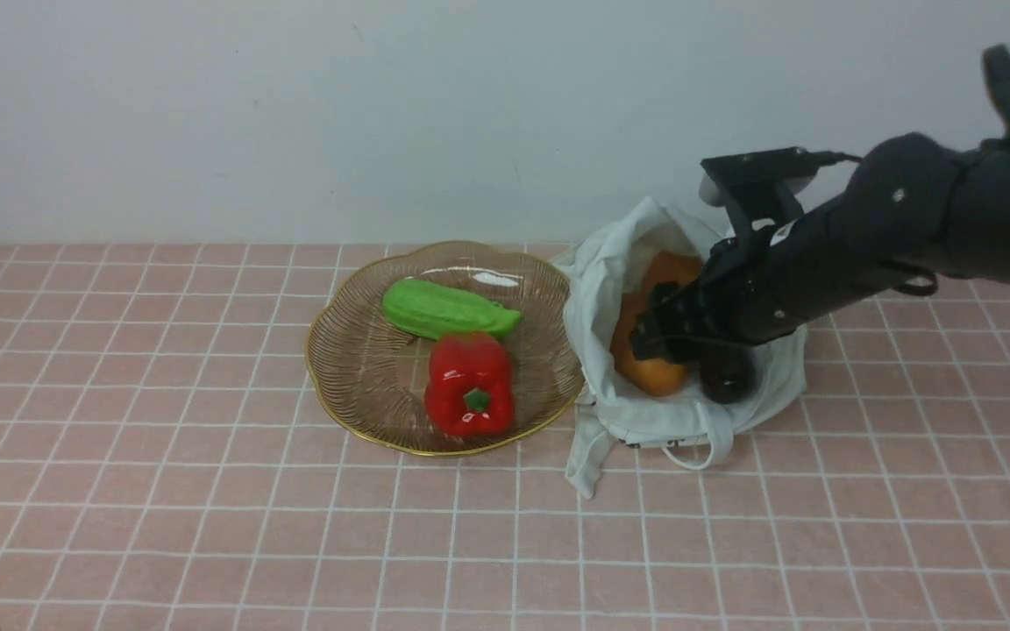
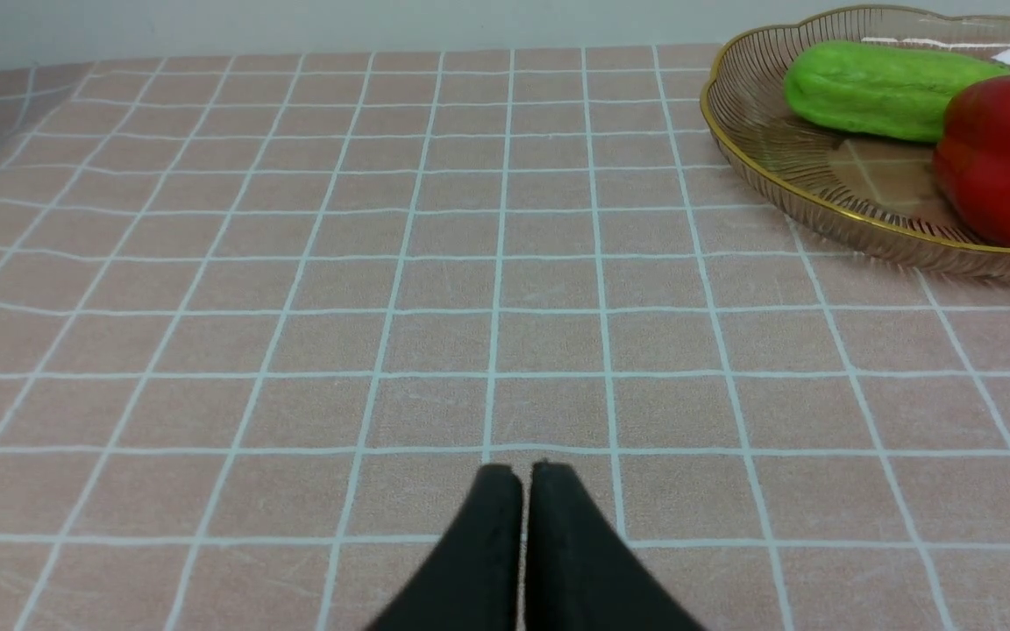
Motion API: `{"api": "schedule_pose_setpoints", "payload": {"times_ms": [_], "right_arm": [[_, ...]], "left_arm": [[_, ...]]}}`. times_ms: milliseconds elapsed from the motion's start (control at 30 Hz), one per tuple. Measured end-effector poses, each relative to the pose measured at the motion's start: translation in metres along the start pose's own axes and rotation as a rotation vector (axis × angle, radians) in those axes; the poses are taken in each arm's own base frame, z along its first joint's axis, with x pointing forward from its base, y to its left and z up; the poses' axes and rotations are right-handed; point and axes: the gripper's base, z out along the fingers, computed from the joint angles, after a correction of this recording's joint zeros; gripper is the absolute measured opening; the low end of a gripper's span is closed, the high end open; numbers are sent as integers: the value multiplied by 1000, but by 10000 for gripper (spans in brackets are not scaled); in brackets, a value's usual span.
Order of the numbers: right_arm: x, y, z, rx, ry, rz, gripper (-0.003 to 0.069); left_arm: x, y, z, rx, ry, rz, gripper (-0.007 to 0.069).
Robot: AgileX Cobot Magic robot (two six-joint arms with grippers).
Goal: Take vegetables from bag on pink coffee tablecloth place on plate.
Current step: 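Reach into the bag and grasp the item inside with the right gripper, then take the potato out of the bag and place it in the dish with the right gripper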
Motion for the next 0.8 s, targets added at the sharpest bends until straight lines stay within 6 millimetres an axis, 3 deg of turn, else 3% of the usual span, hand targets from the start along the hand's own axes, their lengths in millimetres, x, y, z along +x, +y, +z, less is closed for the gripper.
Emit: {"api": "schedule_pose_setpoints", "payload": {"times_ms": [167, 367, 533, 700, 800], "right_arm": [[5, -9, 30, 27, 7, 13, 636], [9, -15, 50, 53, -10, 24, 618], [10, -15, 51, 48, 0, 29, 498], [11, -10, 43, 20, 47, 23, 499], [10, -3, 19, -5, 100, -20, 499]], "left_arm": [[0, 0, 0, 0, 0, 0, -5], [0, 0, 0, 0, 0, 0, -5], [0, 0, 0, 0, 0, 0, -5], [0, 0, 0, 0, 0, 0, -5], [0, 0, 0, 0, 0, 0, -5]]}}
